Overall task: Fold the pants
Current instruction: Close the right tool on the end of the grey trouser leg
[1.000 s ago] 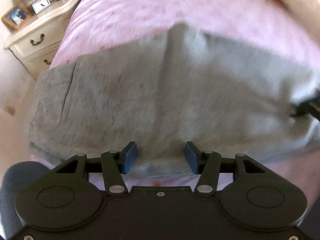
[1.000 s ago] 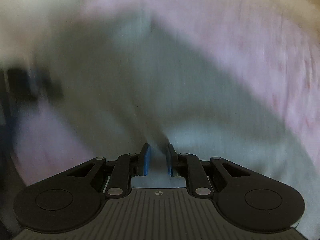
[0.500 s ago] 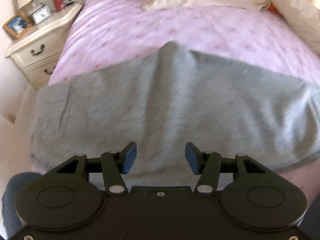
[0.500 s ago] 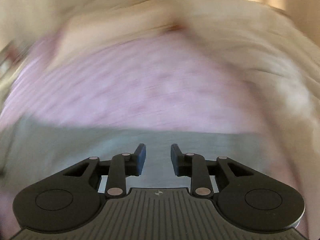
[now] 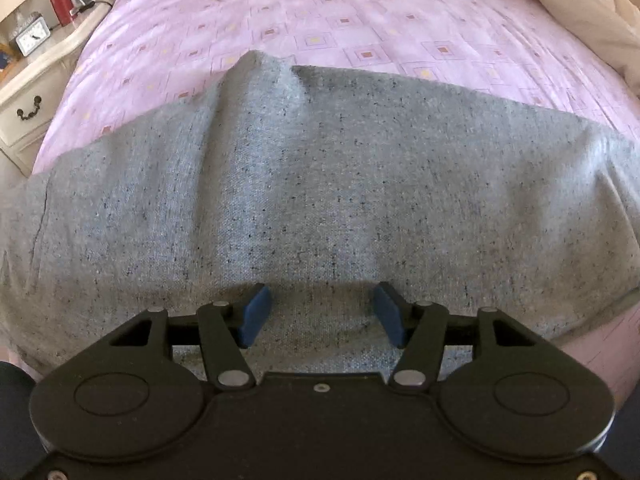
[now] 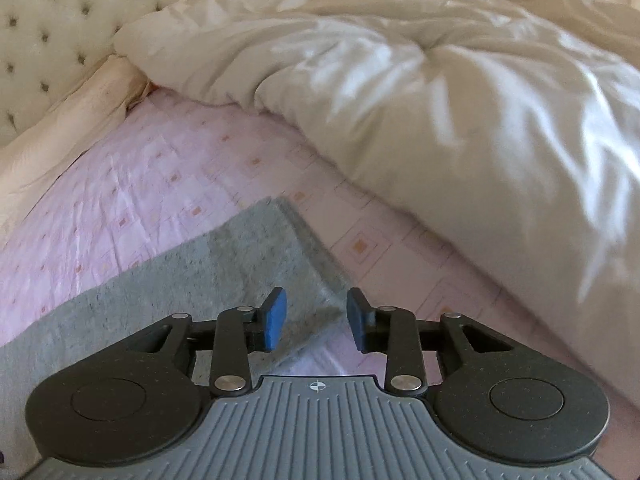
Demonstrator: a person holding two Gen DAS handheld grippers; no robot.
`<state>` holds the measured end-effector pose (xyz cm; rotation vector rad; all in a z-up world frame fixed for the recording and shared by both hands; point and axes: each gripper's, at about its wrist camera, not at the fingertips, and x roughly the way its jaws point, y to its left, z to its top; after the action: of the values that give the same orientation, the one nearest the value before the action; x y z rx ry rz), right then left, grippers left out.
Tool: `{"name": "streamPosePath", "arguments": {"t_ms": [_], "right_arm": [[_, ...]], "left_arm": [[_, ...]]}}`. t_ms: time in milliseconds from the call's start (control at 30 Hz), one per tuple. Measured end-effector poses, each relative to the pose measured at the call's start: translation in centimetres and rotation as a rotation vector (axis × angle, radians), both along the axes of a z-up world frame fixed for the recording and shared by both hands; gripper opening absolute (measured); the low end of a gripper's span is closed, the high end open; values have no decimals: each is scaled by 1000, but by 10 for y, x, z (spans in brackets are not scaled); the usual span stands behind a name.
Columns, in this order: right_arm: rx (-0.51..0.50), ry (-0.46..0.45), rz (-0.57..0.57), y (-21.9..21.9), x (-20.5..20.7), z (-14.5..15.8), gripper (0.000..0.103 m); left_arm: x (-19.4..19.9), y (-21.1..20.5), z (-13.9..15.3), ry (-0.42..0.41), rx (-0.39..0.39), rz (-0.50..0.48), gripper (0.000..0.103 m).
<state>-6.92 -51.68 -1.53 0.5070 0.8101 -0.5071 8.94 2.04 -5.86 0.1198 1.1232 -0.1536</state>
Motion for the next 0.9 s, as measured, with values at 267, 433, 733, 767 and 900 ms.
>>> {"name": "streamPosePath", "arguments": {"t_ms": [267,433,733,767,900], "right_arm": [[-65,54,15,6,6,-8,22],[-139,94,75,18,9,-1,14],[-381,156,182,30,21,2,7],[-320,159,155,19,21,-5,7],[-303,181,146,20,21,-15,8]], "left_arm": [[5,-2,-1,12,11,3,63],[8,-1,-2,12,9,8,63],[6,1,2,11,-14,19,62],[5,3,4,12,-42,18,62],[-2,4,1,11,-37,-2,63]]}}
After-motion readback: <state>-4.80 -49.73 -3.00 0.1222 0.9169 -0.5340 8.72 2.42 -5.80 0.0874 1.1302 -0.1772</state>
